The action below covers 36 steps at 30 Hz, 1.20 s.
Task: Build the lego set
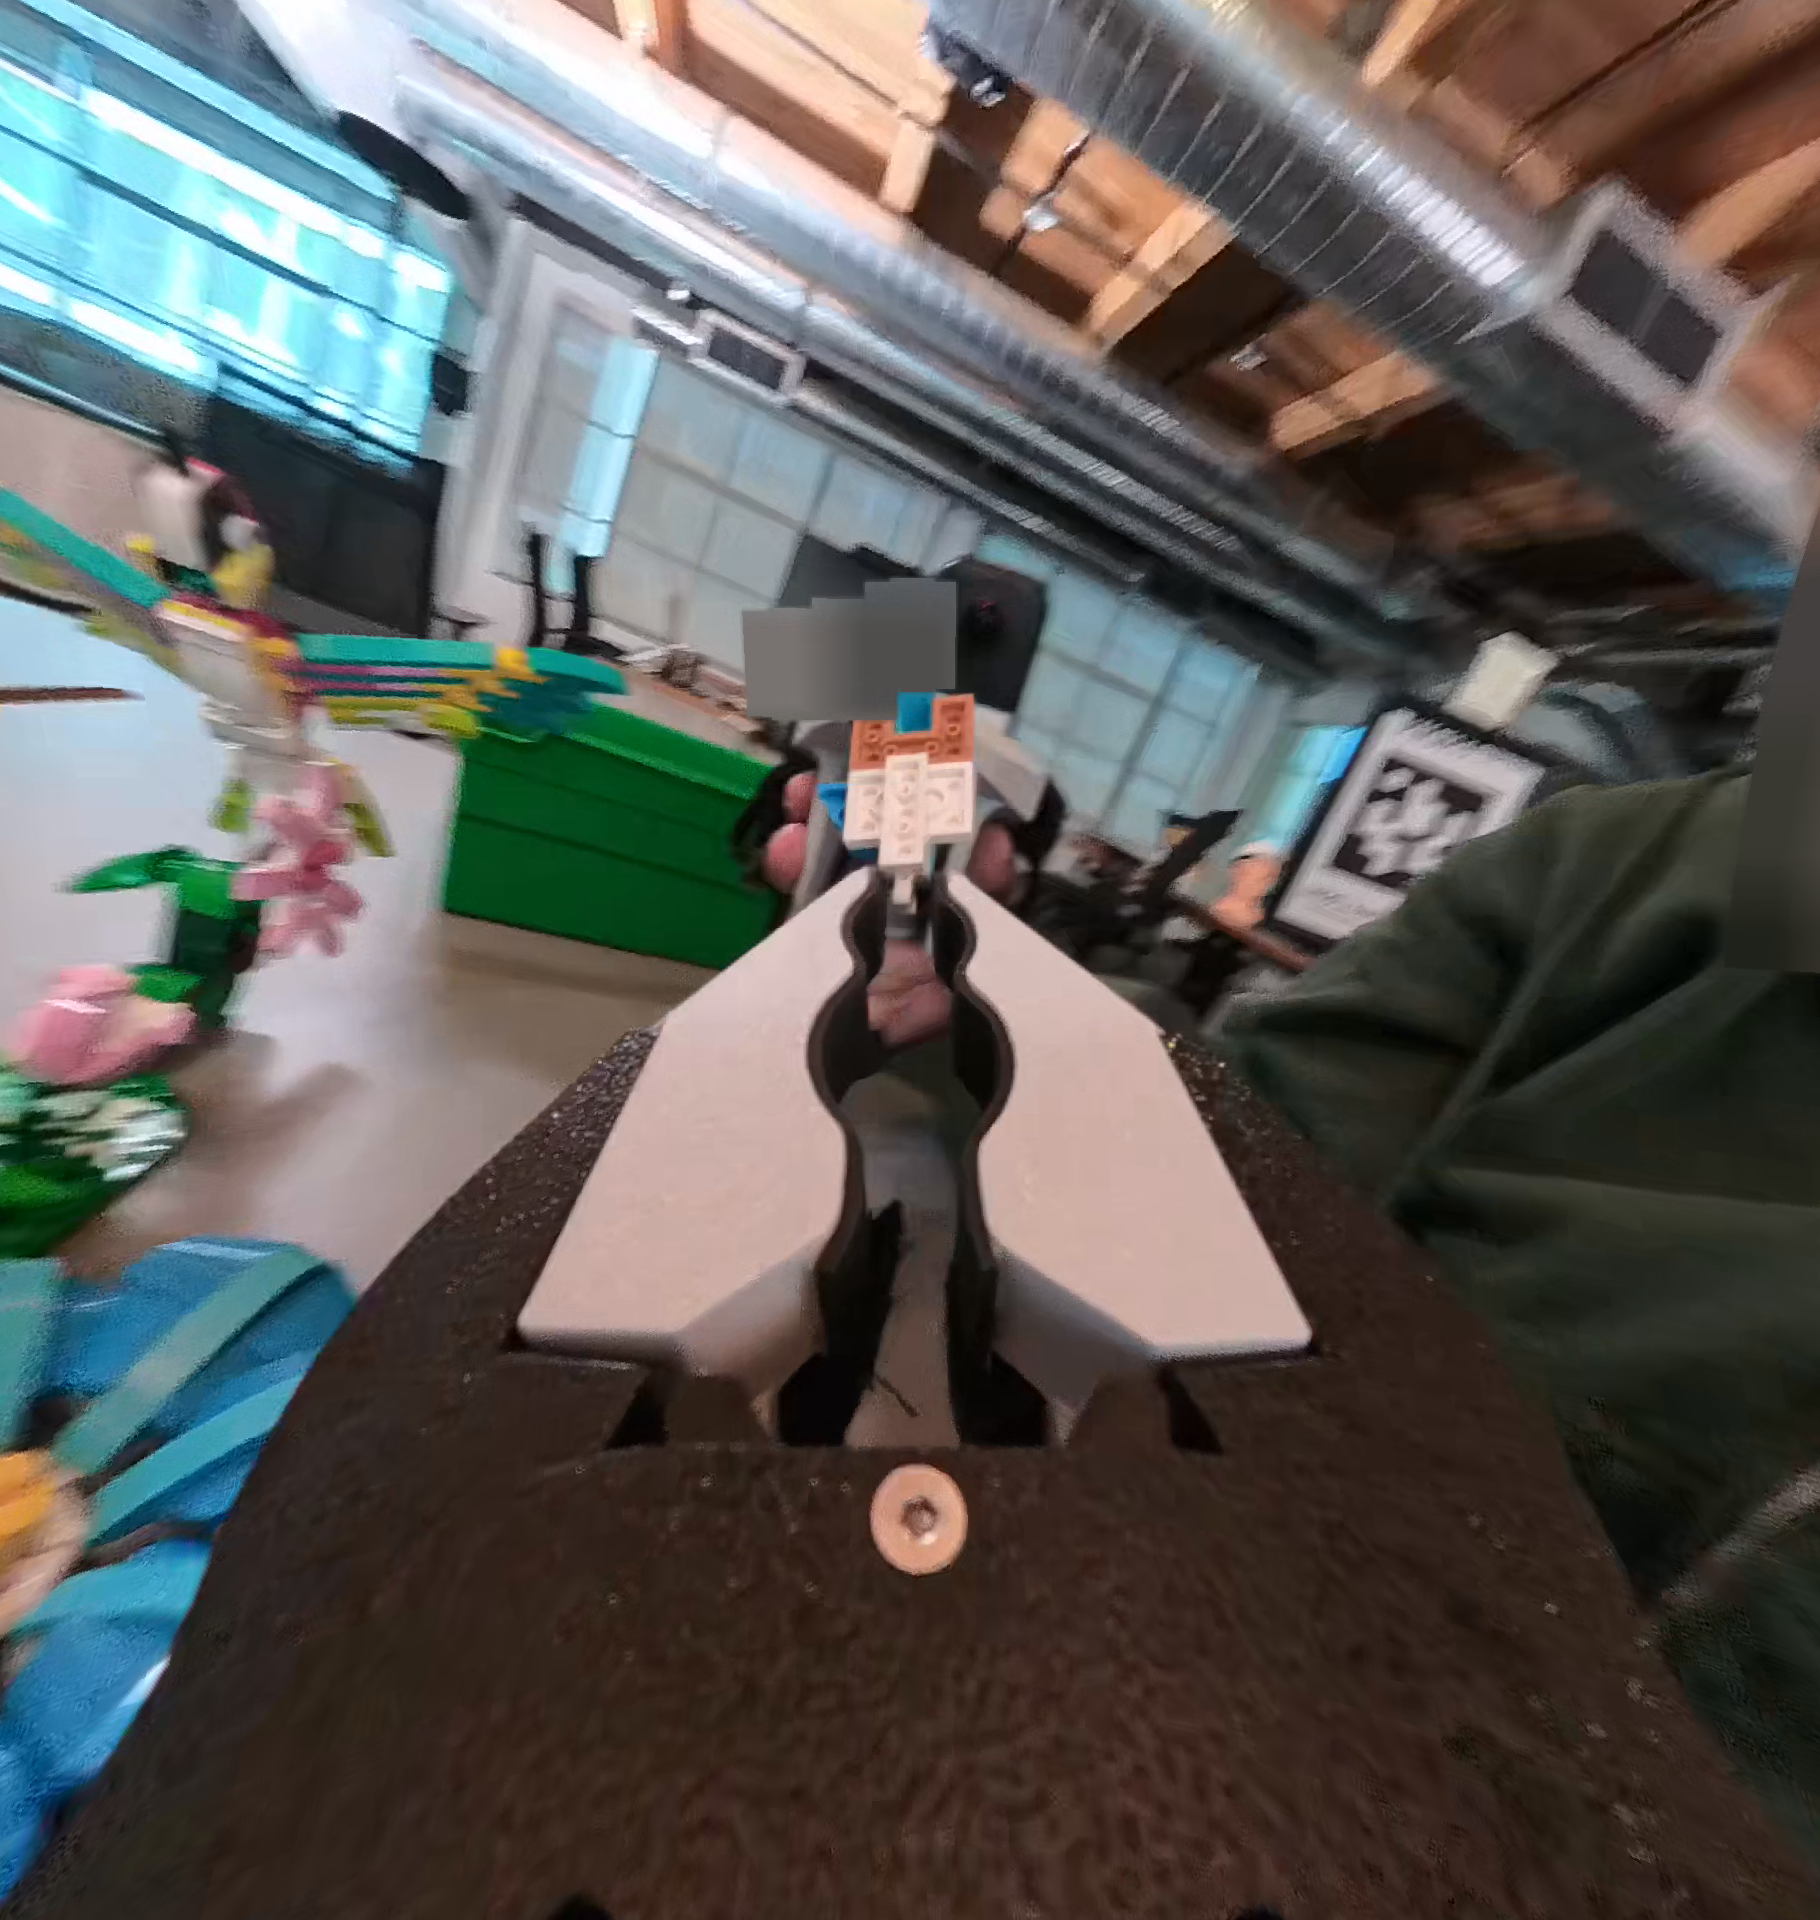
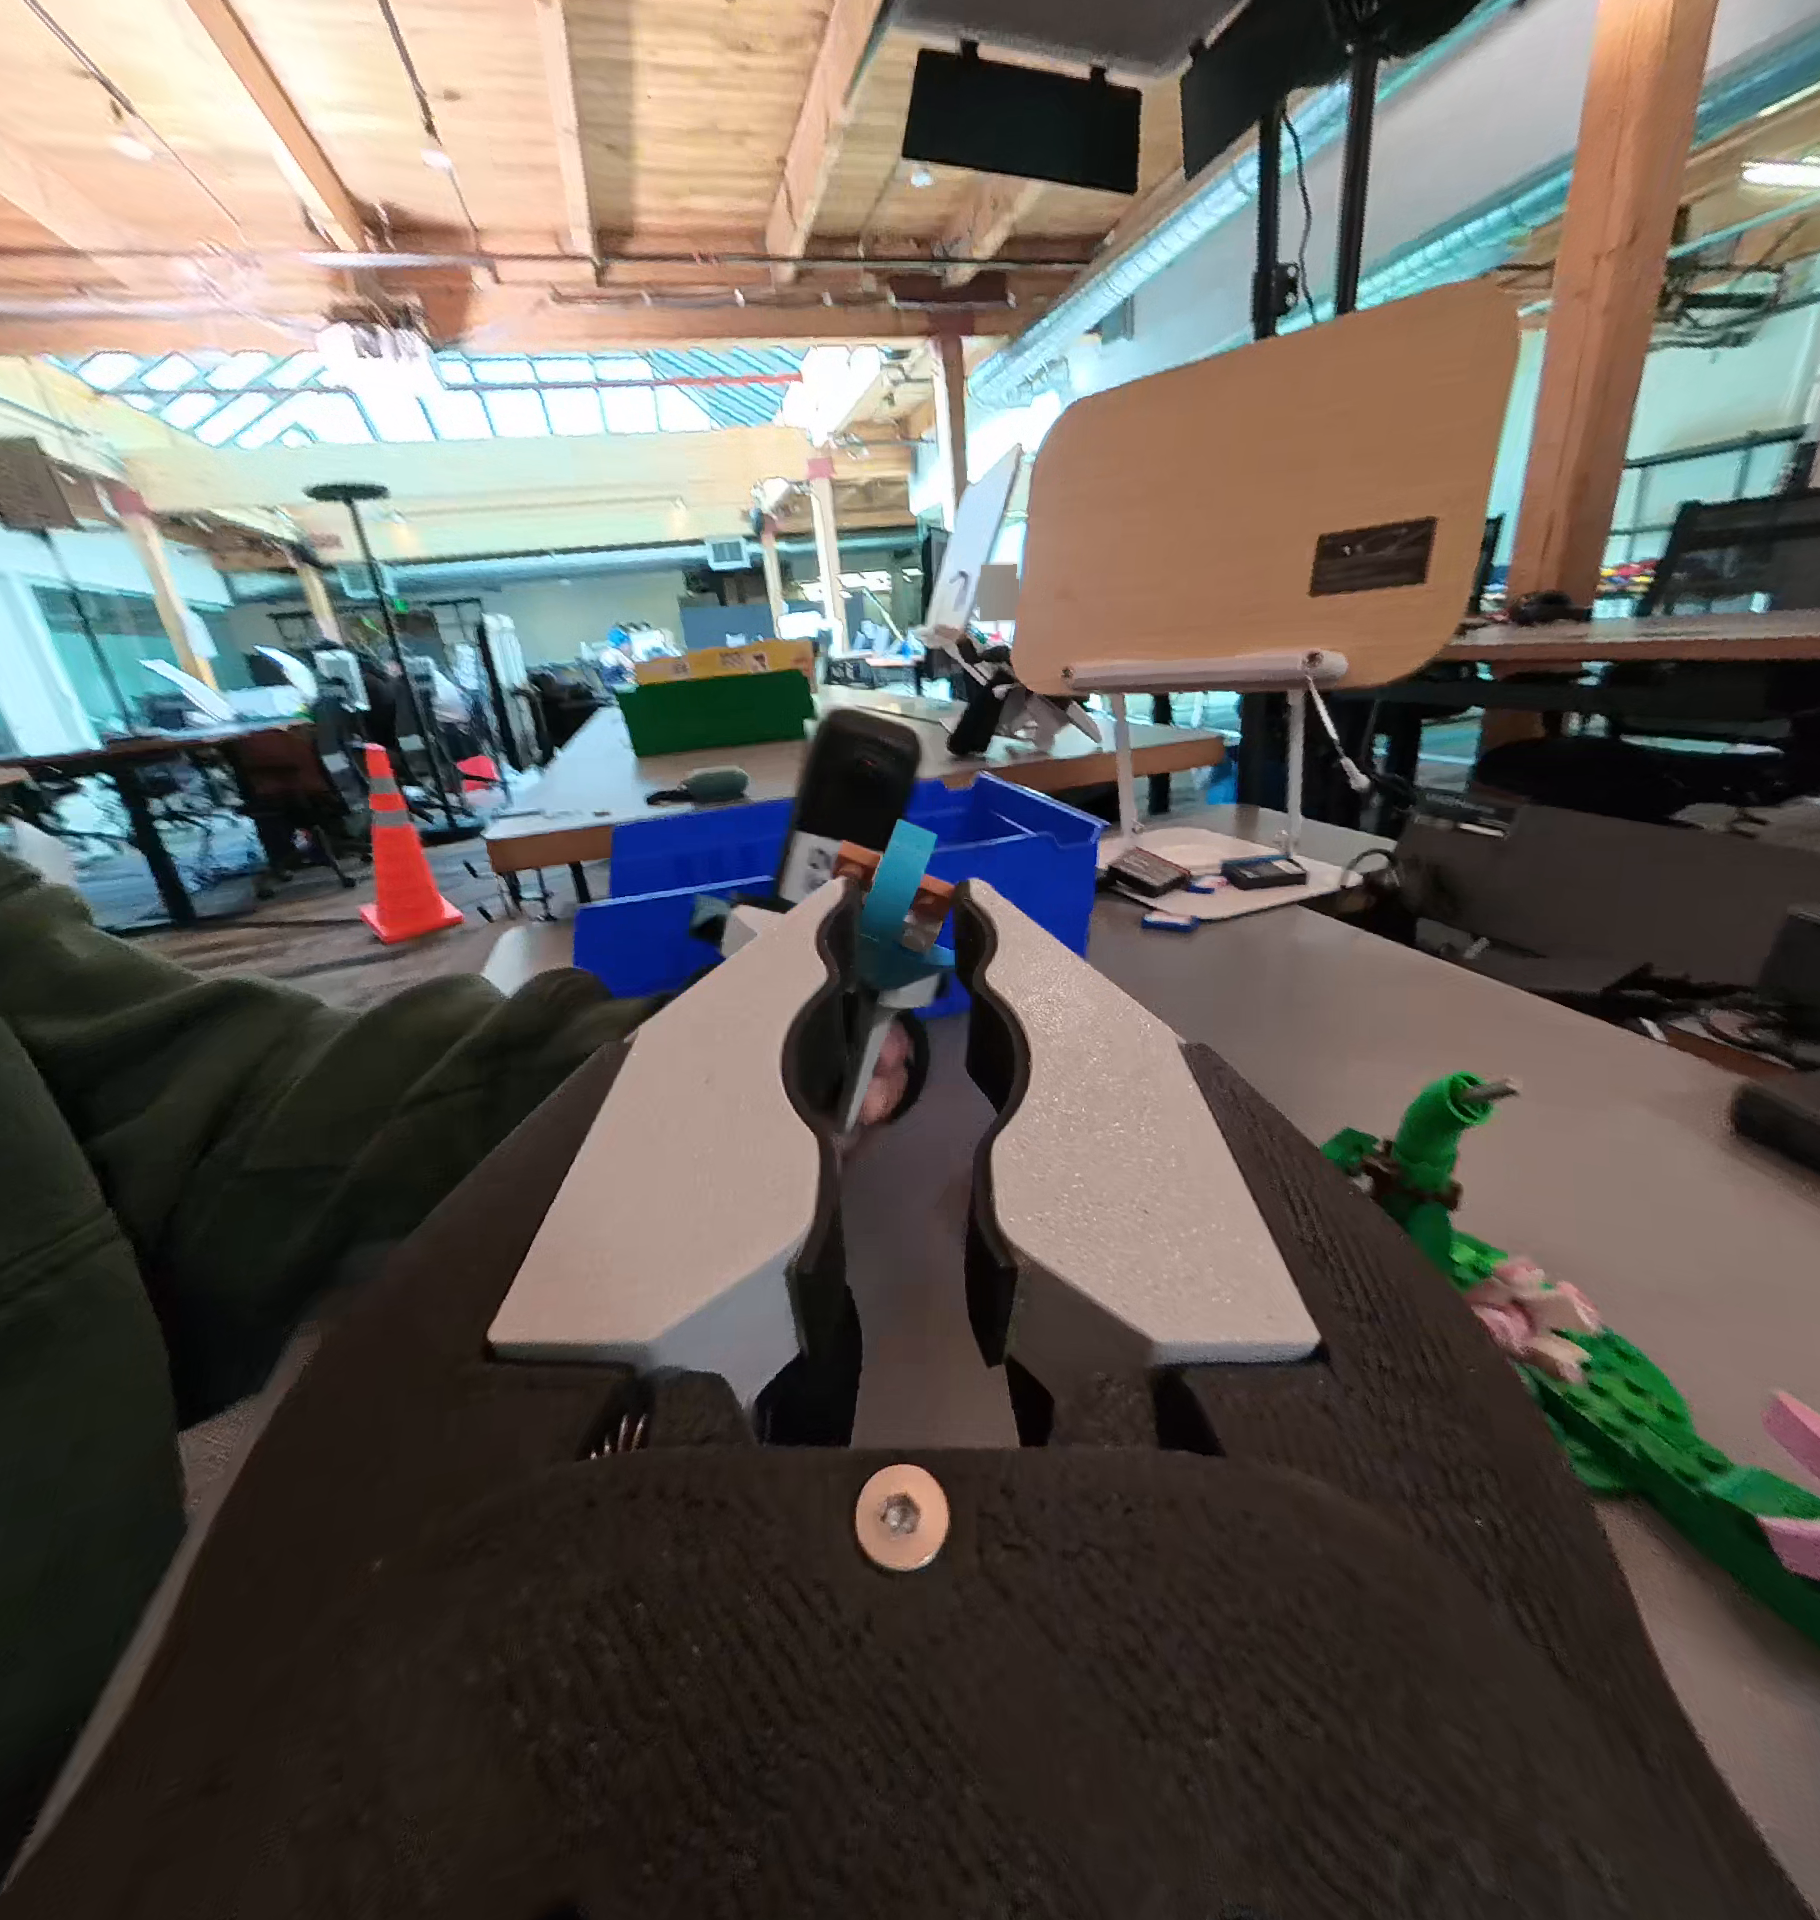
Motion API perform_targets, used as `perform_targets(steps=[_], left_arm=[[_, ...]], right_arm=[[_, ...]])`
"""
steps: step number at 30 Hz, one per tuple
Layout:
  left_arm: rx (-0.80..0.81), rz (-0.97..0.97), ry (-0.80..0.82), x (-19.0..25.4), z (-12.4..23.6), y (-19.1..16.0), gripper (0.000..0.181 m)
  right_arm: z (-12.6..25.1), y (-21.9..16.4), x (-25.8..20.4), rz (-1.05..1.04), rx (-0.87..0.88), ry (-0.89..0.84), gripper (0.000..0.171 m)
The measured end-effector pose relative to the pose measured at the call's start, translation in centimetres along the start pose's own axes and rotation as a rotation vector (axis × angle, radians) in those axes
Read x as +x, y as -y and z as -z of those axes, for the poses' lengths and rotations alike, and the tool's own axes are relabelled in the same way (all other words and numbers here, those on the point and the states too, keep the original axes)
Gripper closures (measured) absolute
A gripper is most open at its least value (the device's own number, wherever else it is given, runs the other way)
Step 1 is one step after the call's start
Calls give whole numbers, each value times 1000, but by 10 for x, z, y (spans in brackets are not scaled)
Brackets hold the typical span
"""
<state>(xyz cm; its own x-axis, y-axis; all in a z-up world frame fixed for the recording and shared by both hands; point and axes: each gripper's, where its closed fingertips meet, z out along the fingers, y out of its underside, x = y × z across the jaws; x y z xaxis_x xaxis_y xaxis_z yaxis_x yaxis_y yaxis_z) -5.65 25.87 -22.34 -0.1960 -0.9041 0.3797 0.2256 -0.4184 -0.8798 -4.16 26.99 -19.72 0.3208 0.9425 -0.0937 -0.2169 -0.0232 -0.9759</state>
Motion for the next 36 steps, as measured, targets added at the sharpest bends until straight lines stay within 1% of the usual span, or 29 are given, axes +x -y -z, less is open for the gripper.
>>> perform_targets(steps=[2,3,4,5,6,8,10,12,13,15,16,19,22,24,27,31,36], left_arm=[[-49,-163,137,-13,1,-4,174],[-85,-269,213,-19,2,-5,163],[-114,-380,282,-23,3,-5,148],[-137,-487,339,-25,3,-4,138],[-155,-583,380,-25,3,-3,137],[-162,-684,409,-23,2,-4,148],[-177,-685,415,-25,1,-7,156],[-202,-666,432,-30,3,-10,160],[-211,-670,436,-31,3,-12,164],[-242,-697,450,-33,4,-14,168],[-264,-713,443,-33,3,-18,175],[-331,-757,486,-40,4,-23,176],[-407,-807,507,-45,9,-29,178],[-480,-868,512,-48,11,-35,179],[-606,-965,512,-53,13,-50,179],[-695,-1004,486,-56,13,-64,179],[-711,-1002,473,-56,13,-68,178]], right_arm=[[3,-6,8,36,-43,-51,156],[3,-9,12,53,-63,-80,156],[4,-13,16,78,-90,-106,156],[4,-17,19,103,-119,-130,156],[4,-22,22,129,-151,-152,156],[2,-33,24,176,-212,-172,156],[-1,-40,22,215,-251,-172,156],[-3,-44,20,239,-269,-169,156],[-4,-45,20,250,-273,-174,156],[-4,-46,21,263,-280,-182,156],[-5,-47,22,266,-284,-187,156],[-3,-51,24,289,-306,-192,156],[1,-58,21,374,-354,-166,154],[6,-63,17,465,-393,-139,146],[15,-73,18,678,-472,-146,142],[20,-89,18,904,-567,-153,142],[16,-106,18,1106,-633,-160,153]])
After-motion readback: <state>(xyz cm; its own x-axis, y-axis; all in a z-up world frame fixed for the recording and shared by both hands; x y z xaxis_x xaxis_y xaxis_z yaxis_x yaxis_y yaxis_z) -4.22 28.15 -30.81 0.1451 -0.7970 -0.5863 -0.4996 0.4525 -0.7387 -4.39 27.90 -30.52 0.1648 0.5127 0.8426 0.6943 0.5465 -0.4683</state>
